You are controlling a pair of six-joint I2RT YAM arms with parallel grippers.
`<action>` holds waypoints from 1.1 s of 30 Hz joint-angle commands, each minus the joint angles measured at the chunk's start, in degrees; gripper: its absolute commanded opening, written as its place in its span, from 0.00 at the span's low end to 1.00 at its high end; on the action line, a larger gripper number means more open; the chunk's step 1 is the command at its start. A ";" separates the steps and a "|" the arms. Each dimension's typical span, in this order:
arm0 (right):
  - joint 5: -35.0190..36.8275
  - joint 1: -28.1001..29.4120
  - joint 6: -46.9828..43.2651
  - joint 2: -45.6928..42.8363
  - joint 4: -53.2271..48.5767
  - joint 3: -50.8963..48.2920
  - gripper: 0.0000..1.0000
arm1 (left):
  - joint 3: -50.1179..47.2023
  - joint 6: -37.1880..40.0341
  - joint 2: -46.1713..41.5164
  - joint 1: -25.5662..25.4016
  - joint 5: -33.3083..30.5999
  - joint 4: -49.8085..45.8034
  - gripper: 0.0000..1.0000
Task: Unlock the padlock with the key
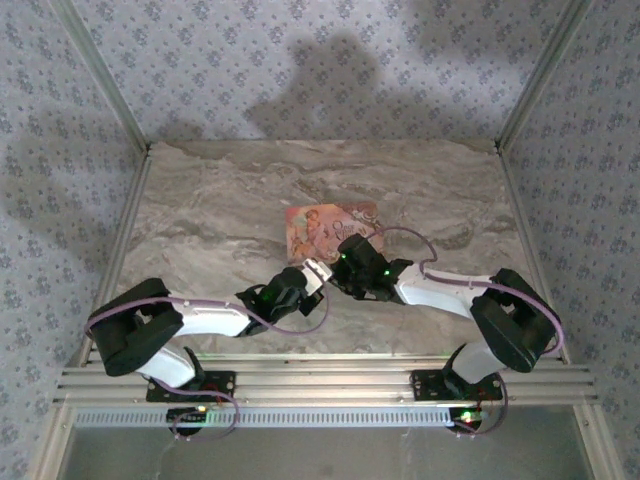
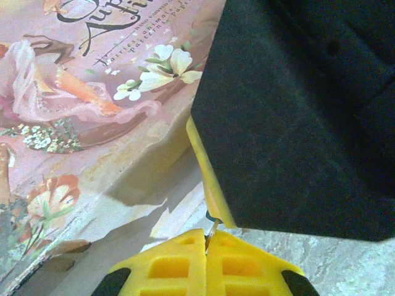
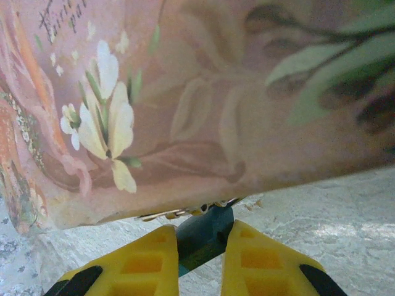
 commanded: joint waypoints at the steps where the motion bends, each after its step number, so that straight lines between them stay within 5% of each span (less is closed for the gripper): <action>1: -0.10 0.00 1.63 -0.89 -1.98 0.87 0.00 | 1.20 7.92 1.01 -3.09 0.47 0.70 0.00; 3: 0.12 0.08 2.22 -1.11 -1.76 0.60 0.03 | 1.04 7.54 1.11 -3.18 0.54 1.36 0.00; 6: 0.87 0.17 3.45 -1.74 -1.57 0.02 0.34 | 0.82 6.74 1.27 -3.18 0.53 1.83 0.00; 8: 1.47 0.26 4.12 -2.17 -1.46 -0.50 0.42 | 0.73 6.06 1.51 -3.18 0.44 2.23 0.00; 33: 12.22 1.56 14.69 -10.14 2.92 -7.81 0.45 | -1.98 -2.77 3.36 -3.71 -2.43 8.82 0.00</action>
